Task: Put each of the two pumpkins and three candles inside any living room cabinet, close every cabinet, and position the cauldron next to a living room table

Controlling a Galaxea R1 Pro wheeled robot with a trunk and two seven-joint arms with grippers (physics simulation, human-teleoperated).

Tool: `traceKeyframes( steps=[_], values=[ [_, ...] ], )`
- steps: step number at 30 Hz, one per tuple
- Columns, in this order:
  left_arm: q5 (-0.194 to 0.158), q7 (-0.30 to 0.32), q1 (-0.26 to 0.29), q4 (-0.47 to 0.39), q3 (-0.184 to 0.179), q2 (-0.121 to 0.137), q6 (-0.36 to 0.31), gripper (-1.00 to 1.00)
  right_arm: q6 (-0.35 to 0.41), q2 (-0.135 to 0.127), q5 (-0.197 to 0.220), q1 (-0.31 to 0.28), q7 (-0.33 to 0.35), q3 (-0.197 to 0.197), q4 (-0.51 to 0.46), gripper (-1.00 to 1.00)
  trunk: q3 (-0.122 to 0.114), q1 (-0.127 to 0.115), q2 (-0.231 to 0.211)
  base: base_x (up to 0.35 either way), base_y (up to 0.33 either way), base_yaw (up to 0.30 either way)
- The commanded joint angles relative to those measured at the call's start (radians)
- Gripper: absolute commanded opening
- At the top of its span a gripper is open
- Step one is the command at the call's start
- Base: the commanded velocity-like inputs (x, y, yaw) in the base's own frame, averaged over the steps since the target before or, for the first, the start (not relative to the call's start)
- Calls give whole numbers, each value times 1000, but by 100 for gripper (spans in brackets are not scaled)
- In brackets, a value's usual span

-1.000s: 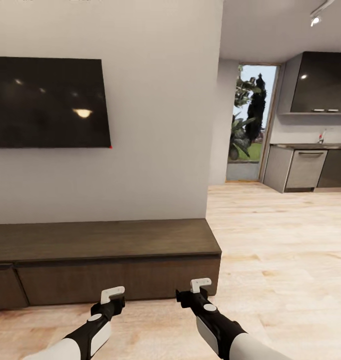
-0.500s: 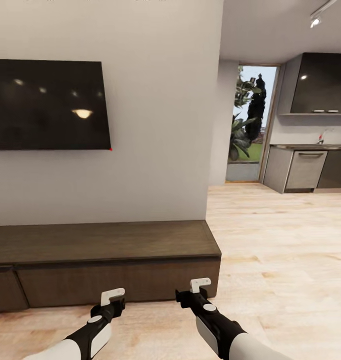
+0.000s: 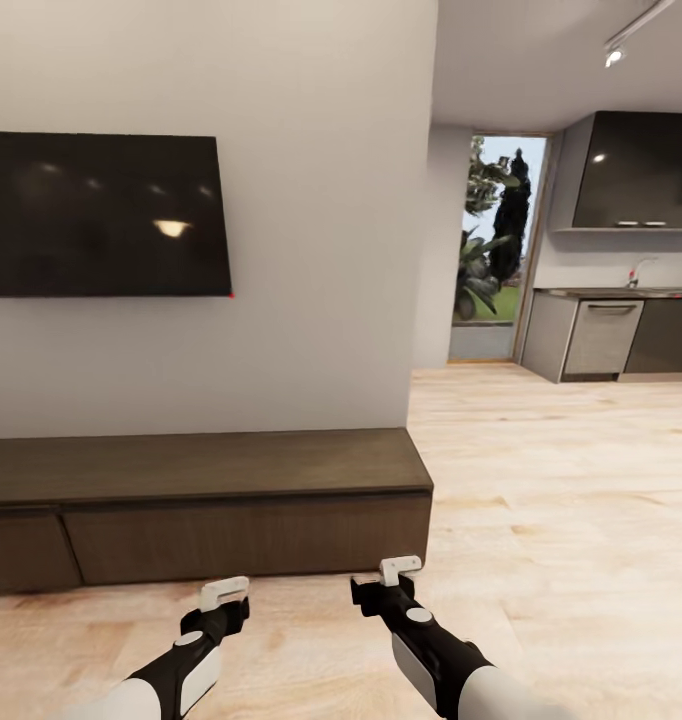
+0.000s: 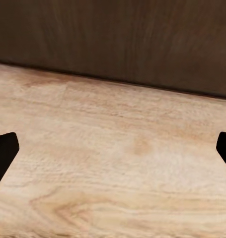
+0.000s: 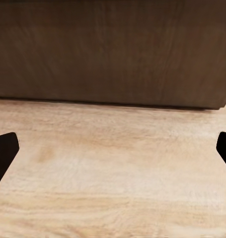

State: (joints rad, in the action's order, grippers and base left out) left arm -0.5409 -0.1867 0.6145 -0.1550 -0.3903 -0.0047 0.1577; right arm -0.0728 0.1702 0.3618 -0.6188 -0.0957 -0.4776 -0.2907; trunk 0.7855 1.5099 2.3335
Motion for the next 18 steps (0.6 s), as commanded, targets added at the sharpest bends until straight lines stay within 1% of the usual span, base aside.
traceKeyframes(
  steps=[1, 9, 12, 17, 18],
  values=[
    [-7, -5, 1, 1, -9, 0, 3, 100, -4, 0, 9, -1, -6, -9, 1, 100, 1, -1, 1, -343, 0, 0],
    [-6, -4, 1, 0, -9, 0, 4, 100, -3, 0, 9, -1, -6, -9, 1, 100, 1, -1, 1, -326, 0, 0],
    [-4, -5, 1, 0, -11, -5, 4, 100, -5, -1, 9, -1, -6, -9, 1, 100, 1, -1, 1, -122, 0, 0],
    [-5, -3, 1, 0, -8, -5, 0, 100, -5, -1, 9, -1, -5, -9, 1, 100, 1, -1, 1, -27, 0, 0],
    [-6, -3, 1, 0, -6, -4, -9, 100, -5, 0, 8, -1, -6, -9, 0, 100, 1, -1, 1, -8, 0, 0]
  ],
)
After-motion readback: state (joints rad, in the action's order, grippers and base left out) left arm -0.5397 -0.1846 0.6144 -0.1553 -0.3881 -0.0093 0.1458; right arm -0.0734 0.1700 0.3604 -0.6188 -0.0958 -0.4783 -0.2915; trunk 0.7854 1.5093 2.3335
